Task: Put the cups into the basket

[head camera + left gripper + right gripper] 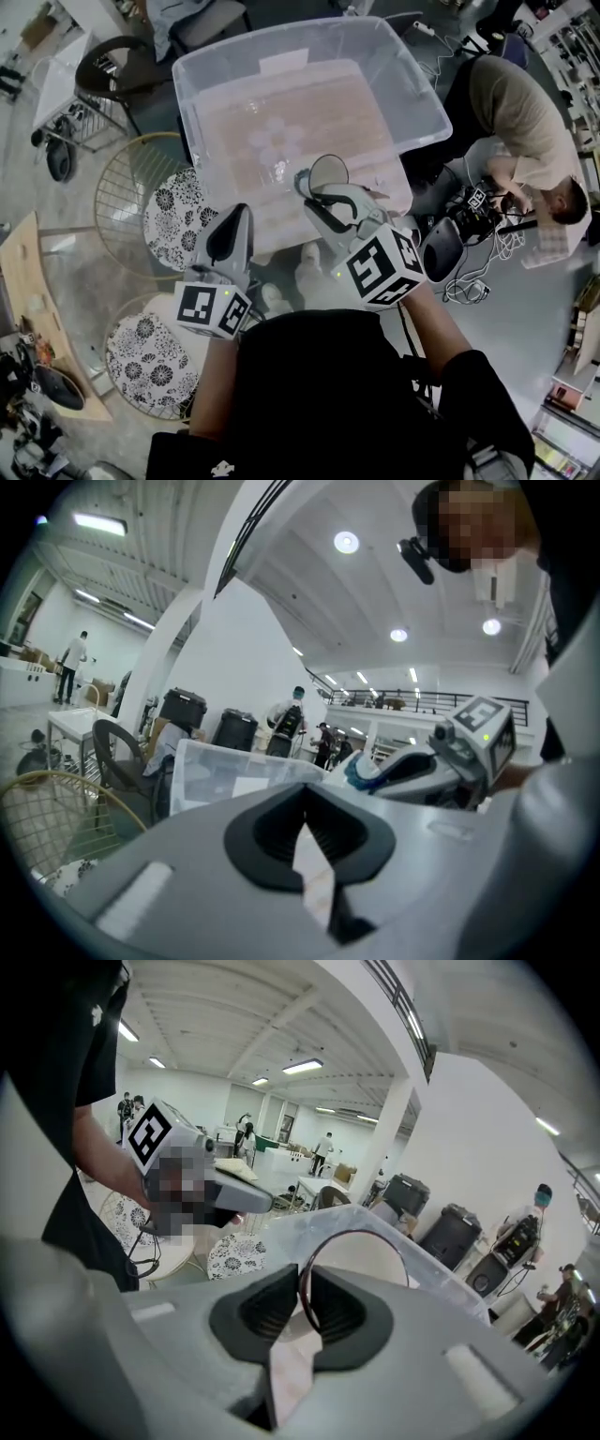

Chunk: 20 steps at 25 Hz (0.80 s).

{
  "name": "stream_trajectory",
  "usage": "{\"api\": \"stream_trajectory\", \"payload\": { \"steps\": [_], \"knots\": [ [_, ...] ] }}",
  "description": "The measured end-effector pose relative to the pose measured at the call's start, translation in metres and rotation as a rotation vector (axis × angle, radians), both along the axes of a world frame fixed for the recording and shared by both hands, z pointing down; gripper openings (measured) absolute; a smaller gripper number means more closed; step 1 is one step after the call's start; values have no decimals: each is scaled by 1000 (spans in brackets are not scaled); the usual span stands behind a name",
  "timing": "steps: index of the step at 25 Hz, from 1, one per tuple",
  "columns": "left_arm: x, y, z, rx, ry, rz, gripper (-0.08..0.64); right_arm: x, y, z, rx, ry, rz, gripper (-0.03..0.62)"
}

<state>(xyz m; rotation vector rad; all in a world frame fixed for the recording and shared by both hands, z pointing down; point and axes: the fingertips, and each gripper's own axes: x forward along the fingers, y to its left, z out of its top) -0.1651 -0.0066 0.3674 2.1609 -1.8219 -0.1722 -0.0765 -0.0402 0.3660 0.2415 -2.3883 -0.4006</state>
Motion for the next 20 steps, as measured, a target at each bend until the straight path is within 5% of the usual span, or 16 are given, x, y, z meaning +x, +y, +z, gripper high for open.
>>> {"api": "stream_trajectory", "payload": {
  "steps": [11,20],
  "knots": [
    [-3,-9,2,-11,-38,-34,8,-28,-75,-6,21,5,-29,46],
    [-18,-17,4,-36,-53,-135,8,-66,-130,38,-64,71,-91,46]
  ]
}}
